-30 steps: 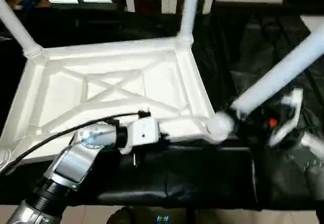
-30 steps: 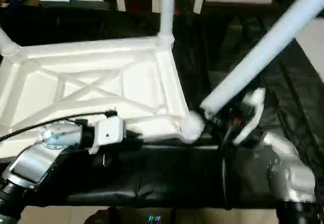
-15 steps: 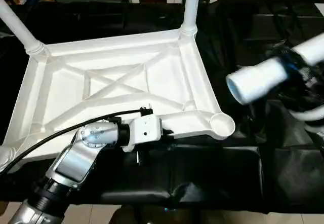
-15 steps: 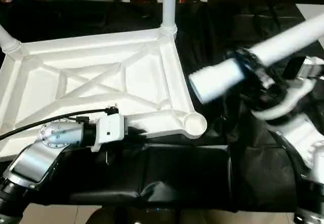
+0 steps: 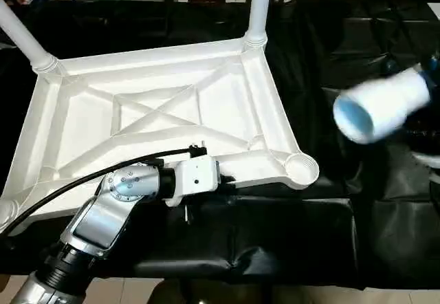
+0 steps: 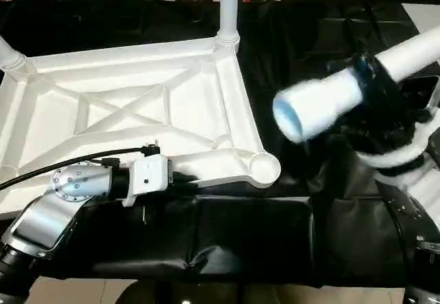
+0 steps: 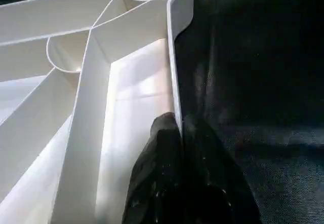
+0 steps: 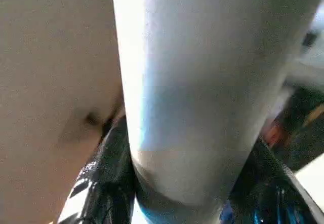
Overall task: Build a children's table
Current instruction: Insert table leg to table base
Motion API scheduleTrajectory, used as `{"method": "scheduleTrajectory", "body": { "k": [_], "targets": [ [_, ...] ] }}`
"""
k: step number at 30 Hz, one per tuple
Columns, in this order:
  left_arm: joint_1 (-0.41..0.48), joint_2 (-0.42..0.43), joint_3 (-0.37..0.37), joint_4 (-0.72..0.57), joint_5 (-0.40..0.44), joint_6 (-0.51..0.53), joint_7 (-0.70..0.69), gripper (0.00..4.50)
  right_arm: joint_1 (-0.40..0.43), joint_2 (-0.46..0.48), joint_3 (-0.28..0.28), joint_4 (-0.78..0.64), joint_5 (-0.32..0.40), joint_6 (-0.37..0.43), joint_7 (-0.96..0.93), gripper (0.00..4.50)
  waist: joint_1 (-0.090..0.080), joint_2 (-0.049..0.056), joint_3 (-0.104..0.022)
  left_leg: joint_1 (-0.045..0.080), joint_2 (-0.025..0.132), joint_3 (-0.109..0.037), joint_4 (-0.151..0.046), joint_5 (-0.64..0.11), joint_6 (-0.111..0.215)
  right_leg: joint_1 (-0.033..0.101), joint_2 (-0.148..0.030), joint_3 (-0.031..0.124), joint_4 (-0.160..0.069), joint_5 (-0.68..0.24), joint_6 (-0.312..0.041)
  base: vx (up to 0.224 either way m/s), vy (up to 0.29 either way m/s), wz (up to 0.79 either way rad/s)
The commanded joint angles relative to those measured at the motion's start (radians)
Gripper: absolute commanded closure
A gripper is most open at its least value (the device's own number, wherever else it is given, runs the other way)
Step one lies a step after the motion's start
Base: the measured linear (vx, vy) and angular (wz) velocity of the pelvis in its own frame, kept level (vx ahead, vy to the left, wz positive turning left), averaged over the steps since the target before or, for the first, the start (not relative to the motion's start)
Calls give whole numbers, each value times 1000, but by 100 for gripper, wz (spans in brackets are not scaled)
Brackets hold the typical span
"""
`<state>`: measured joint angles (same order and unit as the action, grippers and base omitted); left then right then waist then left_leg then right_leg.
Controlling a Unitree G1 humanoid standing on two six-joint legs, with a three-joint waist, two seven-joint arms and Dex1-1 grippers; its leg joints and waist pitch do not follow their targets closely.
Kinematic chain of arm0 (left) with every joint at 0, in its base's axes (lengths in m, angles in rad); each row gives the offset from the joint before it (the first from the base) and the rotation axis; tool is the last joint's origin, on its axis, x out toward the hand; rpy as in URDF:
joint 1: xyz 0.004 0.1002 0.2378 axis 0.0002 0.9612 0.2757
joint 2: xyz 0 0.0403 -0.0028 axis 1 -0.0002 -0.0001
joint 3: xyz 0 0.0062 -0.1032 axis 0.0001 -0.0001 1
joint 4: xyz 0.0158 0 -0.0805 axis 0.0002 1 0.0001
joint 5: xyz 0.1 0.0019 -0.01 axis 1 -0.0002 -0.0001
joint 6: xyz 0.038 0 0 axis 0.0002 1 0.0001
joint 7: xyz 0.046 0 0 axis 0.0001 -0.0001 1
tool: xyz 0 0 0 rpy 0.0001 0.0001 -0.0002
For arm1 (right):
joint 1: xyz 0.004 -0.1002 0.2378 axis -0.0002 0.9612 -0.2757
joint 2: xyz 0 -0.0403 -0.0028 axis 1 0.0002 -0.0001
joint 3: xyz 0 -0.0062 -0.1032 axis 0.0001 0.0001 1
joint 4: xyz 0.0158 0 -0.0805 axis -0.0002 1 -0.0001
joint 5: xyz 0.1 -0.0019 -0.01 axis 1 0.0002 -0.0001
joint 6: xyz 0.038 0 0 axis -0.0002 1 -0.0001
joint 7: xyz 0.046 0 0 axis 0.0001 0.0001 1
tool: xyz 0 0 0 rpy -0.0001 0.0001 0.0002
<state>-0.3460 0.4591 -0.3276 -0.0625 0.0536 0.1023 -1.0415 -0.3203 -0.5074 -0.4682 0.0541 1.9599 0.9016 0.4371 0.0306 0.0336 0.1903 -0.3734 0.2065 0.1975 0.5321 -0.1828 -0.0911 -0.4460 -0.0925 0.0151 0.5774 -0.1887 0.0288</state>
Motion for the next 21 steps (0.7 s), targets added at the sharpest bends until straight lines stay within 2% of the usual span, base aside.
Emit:
{"method": "scheduleTrajectory", "body": {
  "k": [1,2,3,6,8,9,12,13,16,21],
  "targets": [
    [46,-12,-47,39,-15,8,-2,450,-12,18,-24,8,12,-83,-110,266,0,-35,-49,6,-9,13,-34,27,128,57,1,4,-42,54,-223,0,0,0],
    [47,-13,-48,38,-15,9,-1,450,-30,45,-32,24,12,-139,-196,266,1,-36,-50,3,-9,12,-34,40,126,59,0,5,-40,67,-221,0,0,0],
    [47,-13,-48,37,-15,9,-1,450,-52,78,-43,48,12,-193,-293,266,0,-33,-52,7,-10,13,-32,61,125,55,3,4,-36,96,-221,0,0,0],
    [49,-14,-49,33,-15,12,0,450,-75,120,-65,66,12,-225,-367,266,-1,-34,-57,5,-13,15,-29,83,129,57,9,6,-28,166,-219,0,0,0],
    [51,-14,-49,30,-15,13,0,450,-87,148,-85,68,12,-233,-407,266,1,-33,-59,4,-16,16,-25,98,142,60,14,7,-21,248,-217,0,0,0],
    [52,-14,-50,29,-15,14,0,450,-94,164,-97,67,12,-239,-427,266,0,-34,-61,-2,-16,15,-24,111,150,62,14,6,-16,285,-215,0,0,0],
    [54,-13,-50,25,-15,16,0,450,-120,222,-138,47,12,-267,-503,266,-1,-34,-59,-2,-16,15,-25,98,148,61,13,5,-17,277,-208,0,0,0],
    [55,-13,-51,24,-15,17,0,450,-130,241,-153,37,12,-281,-543,266,-2,-34,-57,-1,-14,15,-28,78,141,58,11,5,-19,248,-201,0,0,0],
    [56,-12,-52,22,-15,19,0,450,-160,289,-195,23,12,-330,-637,266,-4,-30,-57,1,-14,15,-29,71,129,57,12,4,-19,233,-190,0,0,0],
    [53,-13,-51,21,-16,23,-1,450,-172,315,-206,7,12,-379,-691,266,-5,-31,-59,-2,-18,15,-27,80,120,61,16,6,-14,288,-168,0,0,0]
  ]
}}
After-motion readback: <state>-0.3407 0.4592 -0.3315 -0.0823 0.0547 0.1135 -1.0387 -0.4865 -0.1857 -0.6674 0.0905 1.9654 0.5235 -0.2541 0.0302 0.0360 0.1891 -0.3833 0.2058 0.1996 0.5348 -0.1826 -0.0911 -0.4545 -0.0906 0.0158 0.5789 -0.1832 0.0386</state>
